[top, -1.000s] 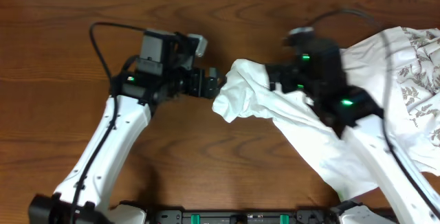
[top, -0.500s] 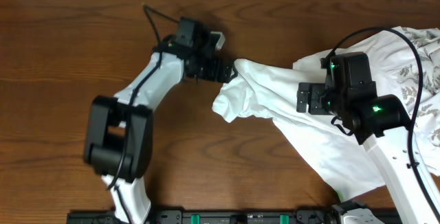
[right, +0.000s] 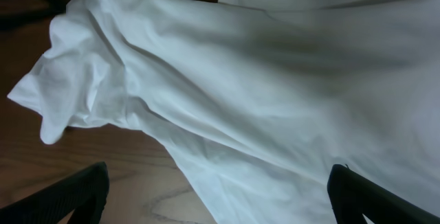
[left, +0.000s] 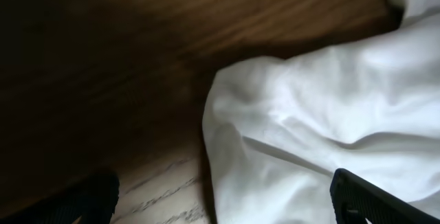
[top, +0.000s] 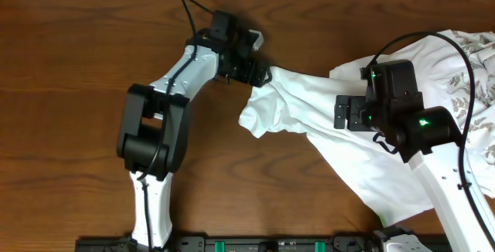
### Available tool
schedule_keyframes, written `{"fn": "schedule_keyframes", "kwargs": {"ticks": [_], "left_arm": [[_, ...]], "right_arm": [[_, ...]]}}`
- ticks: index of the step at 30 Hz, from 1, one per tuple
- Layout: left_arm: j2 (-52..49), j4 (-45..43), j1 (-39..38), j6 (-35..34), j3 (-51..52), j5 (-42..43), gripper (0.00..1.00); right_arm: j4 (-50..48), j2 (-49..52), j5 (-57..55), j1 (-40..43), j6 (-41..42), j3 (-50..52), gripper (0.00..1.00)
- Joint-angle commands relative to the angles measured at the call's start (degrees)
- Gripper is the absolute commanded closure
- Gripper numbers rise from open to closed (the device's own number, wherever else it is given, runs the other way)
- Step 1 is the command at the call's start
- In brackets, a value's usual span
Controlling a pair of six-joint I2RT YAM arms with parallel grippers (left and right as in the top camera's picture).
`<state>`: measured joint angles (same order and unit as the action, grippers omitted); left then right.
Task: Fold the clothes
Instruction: 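Grasp the T-shirt edge with the left gripper and pull it left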
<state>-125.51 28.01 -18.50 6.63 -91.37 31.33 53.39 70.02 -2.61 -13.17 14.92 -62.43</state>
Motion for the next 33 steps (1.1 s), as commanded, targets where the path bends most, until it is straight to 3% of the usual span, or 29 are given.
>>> {"fn": "schedule_keyframes", "kwargs": {"ticks": [1,11,17,18,20,22,29,33], "left_arm": [[-1.5,-0.2,-2.2,2.6,-0.7,0.5,0.02],[-3.8,1.8,-6.1,2.8,-0.7,0.1,0.01],[-3.8,5.0,-6.6,2.8,-0.7,0.1,0.43],[-3.8,5.4,-6.5,2.8,-0.7,0.1,0.51],[-3.8,6.0,-6.4,2.7,-0.7,-1.2,0.79],[-3.7,6.6,-6.3,2.6,-0.7,-2.6,0.92],[0.5,8.0,-5.1,2.3,-0.8,-5.5,0.94],[7.1,8.1,-3.4,-0.8,-0.8,-6.6,0.94]], "right_arm": [[0.2,-0.4,-0.6,0.5,0.9,-0.5,0.01],[0.4,-0.4,-0.6,0.5,0.9,-0.5,0.01],[0.5,-0.4,-0.6,0.5,0.9,-0.5,0.01],[0.5,-0.4,-0.6,0.5,0.9,-0.5,0.01],[0.5,-0.4,-0.6,0.5,0.9,-0.5,0.01],[0.7,-0.4,-0.6,0.5,0.9,-0.5,0.01],[1.9,-0.4,-0.6,0.5,0.9,-0.5,0.02],[3.4,-0.4,-0.6,0.5,0.9,-0.5,0.16]]}}
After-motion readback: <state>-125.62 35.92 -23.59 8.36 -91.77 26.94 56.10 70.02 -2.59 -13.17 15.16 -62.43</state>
